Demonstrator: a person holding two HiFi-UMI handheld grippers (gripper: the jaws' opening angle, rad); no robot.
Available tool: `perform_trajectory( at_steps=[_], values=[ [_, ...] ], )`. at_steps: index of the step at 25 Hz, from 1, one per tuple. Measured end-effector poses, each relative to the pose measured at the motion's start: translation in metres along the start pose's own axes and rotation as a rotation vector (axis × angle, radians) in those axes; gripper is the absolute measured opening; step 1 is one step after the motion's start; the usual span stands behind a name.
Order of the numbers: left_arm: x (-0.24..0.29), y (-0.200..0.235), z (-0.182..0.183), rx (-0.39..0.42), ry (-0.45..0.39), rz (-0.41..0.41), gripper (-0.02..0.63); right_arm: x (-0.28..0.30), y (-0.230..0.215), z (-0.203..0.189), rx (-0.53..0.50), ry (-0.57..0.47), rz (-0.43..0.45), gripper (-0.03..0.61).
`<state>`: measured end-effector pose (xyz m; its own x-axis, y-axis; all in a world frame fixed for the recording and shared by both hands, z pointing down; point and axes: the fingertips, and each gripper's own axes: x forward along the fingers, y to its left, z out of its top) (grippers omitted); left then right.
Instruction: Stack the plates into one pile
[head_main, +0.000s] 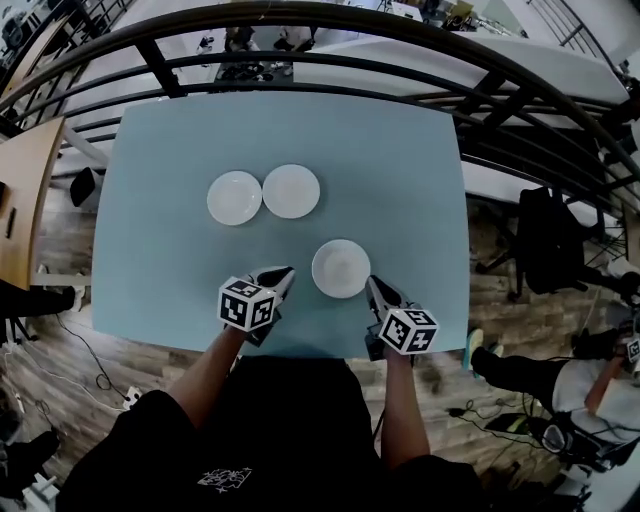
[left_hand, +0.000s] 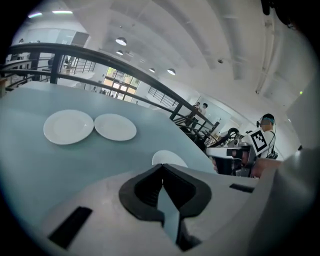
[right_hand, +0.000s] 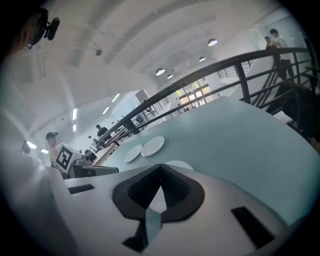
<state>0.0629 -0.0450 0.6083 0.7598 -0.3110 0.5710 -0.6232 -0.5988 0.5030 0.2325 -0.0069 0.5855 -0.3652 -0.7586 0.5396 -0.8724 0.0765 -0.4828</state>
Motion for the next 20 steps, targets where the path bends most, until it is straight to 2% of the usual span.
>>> perform_trajectory(
  at_steps=[5,8,10,14,16,18,20],
  values=[
    [0.032,0.004,-0.014,-0.067,0.088,0.024,0.009,0.014,-0.026,-0.016,0.13,0.077,0.023,0.008],
    [0.045,0.002,-0.023,-0.136,0.119,0.016,0.011,0.018,-0.037,-0.026,0.161,0.126,0.029,0.009],
    [0.054,-0.001,-0.029,-0.207,0.132,0.002,0.011,0.017,-0.047,-0.03,0.18,0.154,0.031,0.009],
    [0.068,-0.003,-0.031,-0.407,0.122,-0.056,0.011,0.019,-0.063,-0.035,0.27,0.186,0.066,0.009],
    [0.074,-0.003,-0.034,-0.479,0.122,-0.077,0.025,0.021,-0.068,-0.04,0.314,0.201,0.083,0.034],
    [0.079,-0.003,-0.037,-0.53,0.127,-0.09,0.054,0.022,-0.073,-0.044,0.343,0.219,0.089,0.106],
    [0.084,-0.004,-0.038,-0.567,0.128,-0.101,0.067,0.022,-0.077,-0.046,0.365,0.233,0.09,0.117]
  ],
)
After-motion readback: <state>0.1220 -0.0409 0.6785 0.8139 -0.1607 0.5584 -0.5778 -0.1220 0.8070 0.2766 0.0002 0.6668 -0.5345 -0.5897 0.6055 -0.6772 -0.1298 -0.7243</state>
